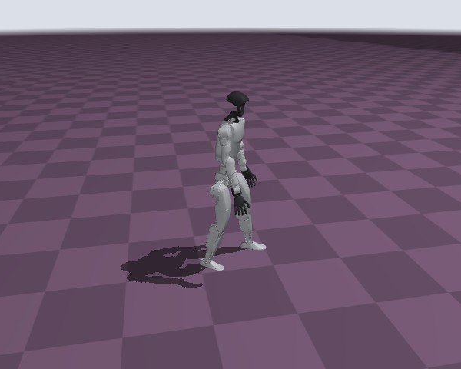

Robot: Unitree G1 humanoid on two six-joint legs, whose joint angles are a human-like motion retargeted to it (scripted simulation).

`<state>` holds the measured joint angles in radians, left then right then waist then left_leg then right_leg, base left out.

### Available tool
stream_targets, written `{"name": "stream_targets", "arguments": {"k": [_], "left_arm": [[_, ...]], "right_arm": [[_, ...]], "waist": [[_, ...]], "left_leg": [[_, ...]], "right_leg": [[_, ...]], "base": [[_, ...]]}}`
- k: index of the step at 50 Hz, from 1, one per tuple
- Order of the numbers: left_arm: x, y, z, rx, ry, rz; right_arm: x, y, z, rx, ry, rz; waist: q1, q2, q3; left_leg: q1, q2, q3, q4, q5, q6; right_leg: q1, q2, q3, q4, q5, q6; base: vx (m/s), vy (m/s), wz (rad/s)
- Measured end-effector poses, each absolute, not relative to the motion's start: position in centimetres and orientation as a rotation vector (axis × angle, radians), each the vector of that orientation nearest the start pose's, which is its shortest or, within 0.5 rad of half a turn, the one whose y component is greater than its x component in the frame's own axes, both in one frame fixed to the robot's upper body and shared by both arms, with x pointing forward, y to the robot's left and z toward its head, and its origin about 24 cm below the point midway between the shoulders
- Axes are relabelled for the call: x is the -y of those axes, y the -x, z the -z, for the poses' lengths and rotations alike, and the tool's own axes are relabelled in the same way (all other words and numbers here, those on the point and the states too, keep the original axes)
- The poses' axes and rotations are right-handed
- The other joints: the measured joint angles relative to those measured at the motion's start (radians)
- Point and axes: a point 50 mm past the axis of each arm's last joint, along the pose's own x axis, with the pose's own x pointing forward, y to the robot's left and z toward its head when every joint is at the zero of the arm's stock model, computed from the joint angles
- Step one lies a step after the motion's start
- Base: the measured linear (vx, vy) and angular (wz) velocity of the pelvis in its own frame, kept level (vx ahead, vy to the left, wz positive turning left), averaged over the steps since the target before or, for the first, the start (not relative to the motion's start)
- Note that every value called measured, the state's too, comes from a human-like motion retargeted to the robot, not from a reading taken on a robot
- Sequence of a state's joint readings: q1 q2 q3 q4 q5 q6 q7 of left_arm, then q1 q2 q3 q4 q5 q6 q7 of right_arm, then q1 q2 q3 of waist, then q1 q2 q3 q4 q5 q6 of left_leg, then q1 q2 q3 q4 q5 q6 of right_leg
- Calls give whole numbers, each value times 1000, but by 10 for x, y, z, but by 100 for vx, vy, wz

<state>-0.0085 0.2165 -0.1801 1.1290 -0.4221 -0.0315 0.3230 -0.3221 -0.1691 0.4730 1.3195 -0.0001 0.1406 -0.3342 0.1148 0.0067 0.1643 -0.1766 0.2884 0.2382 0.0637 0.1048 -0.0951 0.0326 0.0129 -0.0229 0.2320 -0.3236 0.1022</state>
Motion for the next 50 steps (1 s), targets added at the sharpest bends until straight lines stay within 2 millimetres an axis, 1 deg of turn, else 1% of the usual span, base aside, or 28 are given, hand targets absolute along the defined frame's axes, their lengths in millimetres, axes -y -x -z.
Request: {"name": "stream_targets", "arguments": {"k": [2, 4, 5, 7, 10, 12, 15, 17, 18, 20, 22, 25, 27, 30, 33, 35, 38, 40, 42, 44, 46, 48, 50], "left_arm": [[-237, -71, 163, -1245, -141, -522], [-242, -39, 166, -1336, -178, -564], [-244, -26, 166, -1362, -191, -588], [-248, -10, 165, -1362, -185, -639], [-249, -1, 163, -1328, -143, -687], [-246, -1, 163, -1315, -111, -693], [-238, 1, 165, -1323, -49, -703], [-231, 3, 167, -1338, 7, -723], [-227, 4, 169, -1345, 38, -736], [-220, 2, 171, -1352, 96, -757], [-216, -5, 172, -1343, 130, -756], [-219, -22, 170, -1292, 117, -721], [-227, -37, 166, -1233, 74, -685], [-240, -62, 158, -1132, -7, -620], [-252, -92, 146, -1028, -101, -543], [-261, -115, 135, -948, -154, -505], [-270, -156, 112, -796, -172, -516], [-274, -184, 93, -675, -140, -553], [-274, -211, 71, -544, -79, -599], [-271, -235, 49, -416, -13, -630], [-265, -254, 28, -308, 42, -627], [-258, -268, 11, -231, 74, -590], [-249, -278, 1, -187, 92, -535]], "right_arm": [[224, -156, 145, -1172, 682, 132], [244, -129, 149, -1220, 600, 250], [253, -116, 150, -1223, 557, 311], [267, -94, 149, -1204, 483, 408], [283, -61, 147, -1216, 449, 483], [291, -39, 148, -1293, 480, 478], [299, -8, 150, -1469, 552, 422], [301, 3, 150, -1563, 594, 384], [302, 4, 150, -1588, 605, 373], [300, -3, 150, -1584, 592, 376], [293, -23, 153, -1498, 514, 398], [272, -64, 154, -1301, 372, 395], [255, -92, 150, -1172, 346, 337], [232, -127, 142, -1027, 410, 216], [218, -148, 135, -948, 482, 126], [213, -156, 131, -909, 504, 98], [213, -162, 124, -849, 525, 94], [215, -166, 118, -812, 543, 100], [217, -171, 115, -790, 557, 108], [218, -174, 113, -785, 560, 113], [219, -176, 114, -796, 551, 109], [221, -176, 116, -820, 540, 96], [224, -173, 119, -850, 537, 81]], "waist": [[4, 4, 8], [4, 8, 21], [2, 10, 29], [-2, 18, 47], [-4, 31, 78], [1, 36, 94], [21, 38, 106], [41, 39, 103], [52, 40, 100], [70, 36, 90], [82, 21, 73], [89, -19, 40], [84, -48, 17], [60, -73, -15], [25, -68, -42], [1, -55, -58], [-36, -32, -76], [-59, -19, -82], [-71, -10, -81], [-72, -2, -76], [-63, 7, -70], [-52, 20, -63], [-45, 36, -55]], "left_leg": [[-2, -6, -17, -13, 10, 1], [-20, -14, -49, -2, 11, 2], [-35, -18, -69, 12, 10, 2], [-83, -29, -107, 69, 6, -2], [-162, -41, -104, 177, -6, -9], [-199, -43, -43, 240, -42, -9], [-210, -58, 43, 270, -120, -4], [-189, -84, 50, 225, -126, 3], [-177, -98, 42, 191, -110, 10], [-157, -118, 24, 127, -61, 30], [-154, -126, 22, 92, -25, 47], [-157, -132, 42, 71, -25, 35], [-142, -135, 57, 39, -32, 14], [-90, -140, 75, -50, -15, -4], [-30, -140, 82, -143, 11, -11], [-20, -136, 76, -151, 4, -16], [-25, -141, 49, -151, 2, -16], [-34, -152, 24, -151, 9, -12], [-45, -162, 3, -151, 21, -8], [-55, -163, -9, -151, 33, -6], [-63, -156, -14, -151, 45, -7], [-67, -143, -18, -151, 57, -10], [-67, -127, -26, -151, 68, -13]], "right_leg": [[4, 0, -19, -1, -2, 0], [8, -2, -47, -2, -4, 2], [11, -4, -63, -3, -5, 3], [17, -8, -101, -4, -7, 8], [24, -18, -157, -3, -11, 16], [25, -28, -185, 0, -13, 20], [28, -42, -203, 0, -14, 23], [31, -45, -198, -6, -14, 22], [32, -44, -191, -11, -13, 21], [33, -42, -178, -26, -11, 19], [29, -45, -168, -44, -7, 20], [16, -56, -161, -60, -2, 27], [0, -64, -156, -43, -6, 31], [-35, -62, -114, 26, -11, 29], [-75, -39, -7, 128, -25, 18], [-98, -35, 50, 188, -55, 3], [-117, -56, 99, 214, -86, -13], [-118, -64, 153, 191, -66, -6], [-113, -65, 213, 160, -37, 12], [-105, -64, 242, 133, -26, 29], [-91, -61, 242, 100, -27, 39], [-70, -53, 231, 57, -24, 39], [-46, -40, 221, 16, -12, 36]], "base": [[1, -6, 48], [-1, -5, 68], [-2, -5, 84], [-3, -4, 95], [-3, -1, 97], [-1, 1, 76], [3, 4, 31], [7, 7, -15], [9, 8, -31], [10, 8, -35], [12, 7, -27], [15, 5, -17], [17, 5, -17], [17, 6, -20], [14, 5, -11], [10, 3, 15], [4, -1, 49], [-2, -5, 69], [-7, -10, 58], [-10, -14, 32], [-13, -17, 10], [-13, -19, 4], [-12, -18, 13]]}}
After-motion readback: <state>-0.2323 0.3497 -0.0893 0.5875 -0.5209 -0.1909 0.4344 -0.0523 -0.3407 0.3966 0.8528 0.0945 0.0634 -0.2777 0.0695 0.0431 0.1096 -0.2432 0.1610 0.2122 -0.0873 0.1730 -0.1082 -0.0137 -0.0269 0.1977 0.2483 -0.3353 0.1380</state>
